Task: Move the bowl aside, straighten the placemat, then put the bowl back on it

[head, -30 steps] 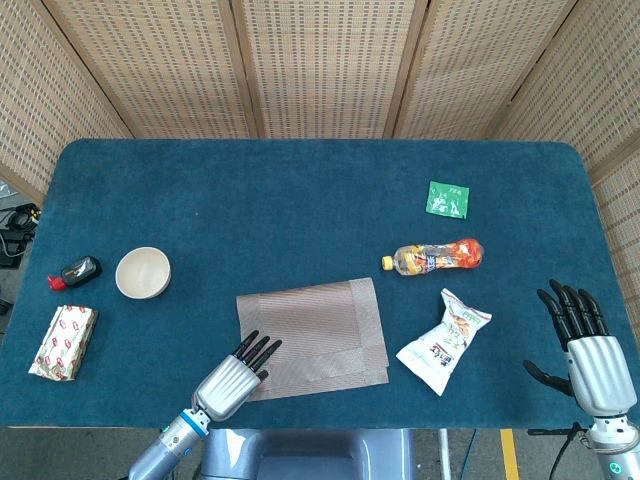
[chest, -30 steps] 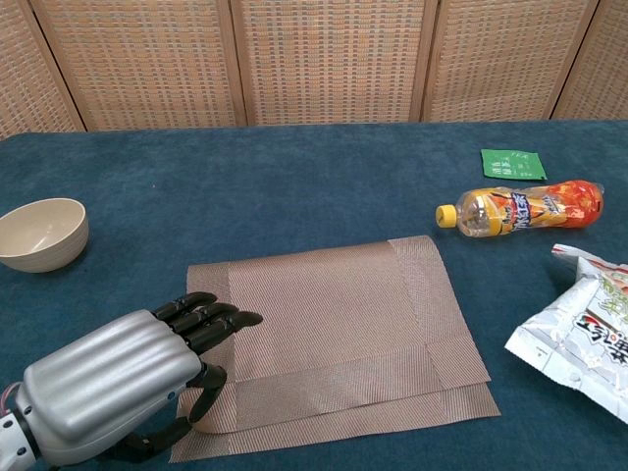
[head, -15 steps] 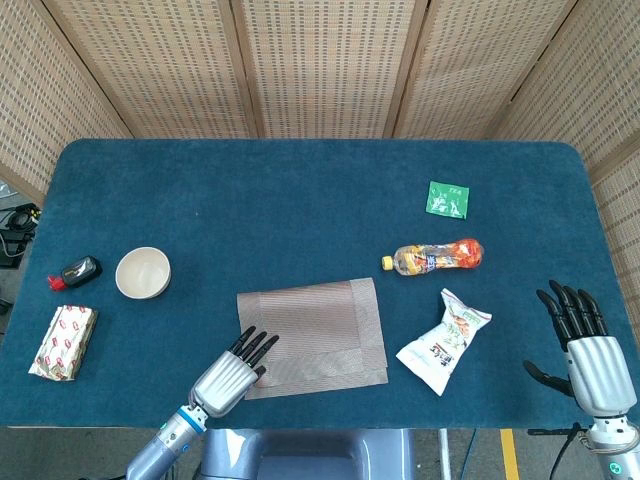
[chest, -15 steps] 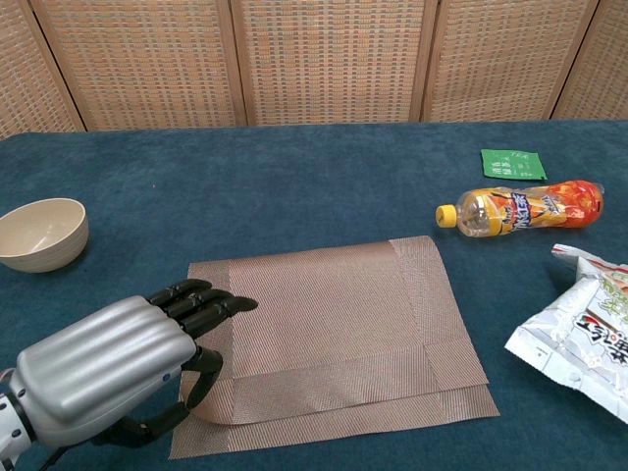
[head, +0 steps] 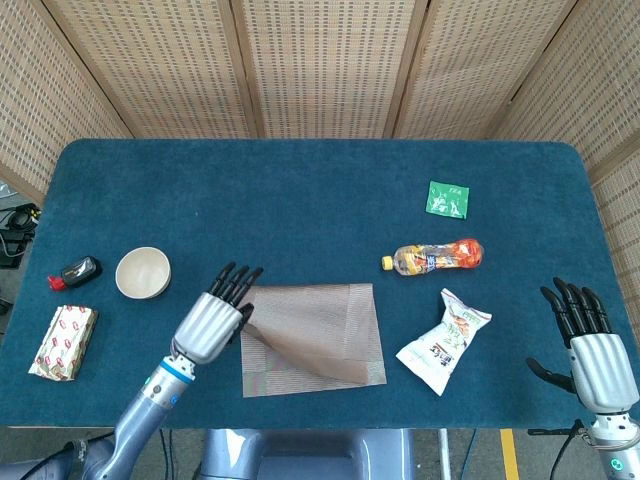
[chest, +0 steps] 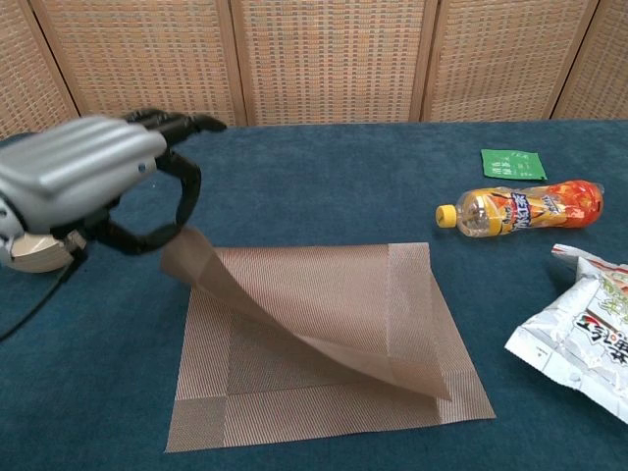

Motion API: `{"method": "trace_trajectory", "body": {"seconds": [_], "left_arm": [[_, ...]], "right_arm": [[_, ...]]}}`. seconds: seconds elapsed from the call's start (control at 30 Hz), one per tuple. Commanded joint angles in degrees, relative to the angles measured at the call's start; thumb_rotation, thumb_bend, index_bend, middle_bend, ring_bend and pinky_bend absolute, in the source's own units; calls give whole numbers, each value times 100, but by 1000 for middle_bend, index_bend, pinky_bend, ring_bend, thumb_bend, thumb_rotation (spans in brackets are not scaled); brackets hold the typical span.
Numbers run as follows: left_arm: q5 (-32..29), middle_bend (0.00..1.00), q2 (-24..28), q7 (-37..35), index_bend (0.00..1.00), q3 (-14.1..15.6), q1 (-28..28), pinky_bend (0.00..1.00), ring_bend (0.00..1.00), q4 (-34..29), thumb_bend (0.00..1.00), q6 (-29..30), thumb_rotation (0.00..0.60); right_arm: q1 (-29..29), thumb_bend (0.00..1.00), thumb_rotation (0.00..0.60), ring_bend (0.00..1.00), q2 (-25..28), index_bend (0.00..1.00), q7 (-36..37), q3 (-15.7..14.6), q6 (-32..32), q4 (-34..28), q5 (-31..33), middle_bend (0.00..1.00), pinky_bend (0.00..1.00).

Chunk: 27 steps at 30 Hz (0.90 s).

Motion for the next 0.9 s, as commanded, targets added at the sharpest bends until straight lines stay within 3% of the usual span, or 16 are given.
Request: {"method": "trace_trajectory", "body": {"seconds": [0.03, 0.27, 0.43, 0.6, 0.67, 0.8, 0.9], "left_arm": [[-739, 0, 377, 107, 599, -697, -389, 0, 0, -79, 517, -272, 600], [-2008, 0, 419, 126, 595, -1441, -1015, 0, 0, 406, 515, -656, 600], [-2646, 0, 269, 330, 589, -1659, -1494, 0, 0, 946, 514, -815, 600], [-3175, 0, -7, 535, 559, -1681, -1940, 0, 0, 1718, 503, -938, 600], [-3306, 0, -90, 556, 493, -1645, -2045, 0, 0, 1973, 461, -976, 600], [-3511, 0, -134, 599, 182, -1529, -2181, 0, 0, 2322, 213, -1087, 600], [-3471, 0, -73, 564, 45, -1424, -2215, 0, 0, 2432, 162, -1027, 600]], "right_arm": [[22, 49, 600, 0, -7, 0, 15, 32, -61, 29, 81, 0, 0], [58, 49, 600, 0, -32, 0, 10, 111, -190, 91, 301, 0, 0], [87, 49, 600, 0, -68, 0, -40, 147, -283, 135, 416, 0, 0], [130, 49, 600, 0, -107, 0, -86, 195, -412, 196, 569, 0, 0], [142, 49, 600, 0, -113, 0, -90, 205, -452, 215, 609, 0, 0], [170, 49, 600, 0, -120, 0, -85, 226, -510, 259, 655, 0, 0], [194, 49, 600, 0, -135, 0, -92, 230, -562, 279, 678, 0, 0]]}}
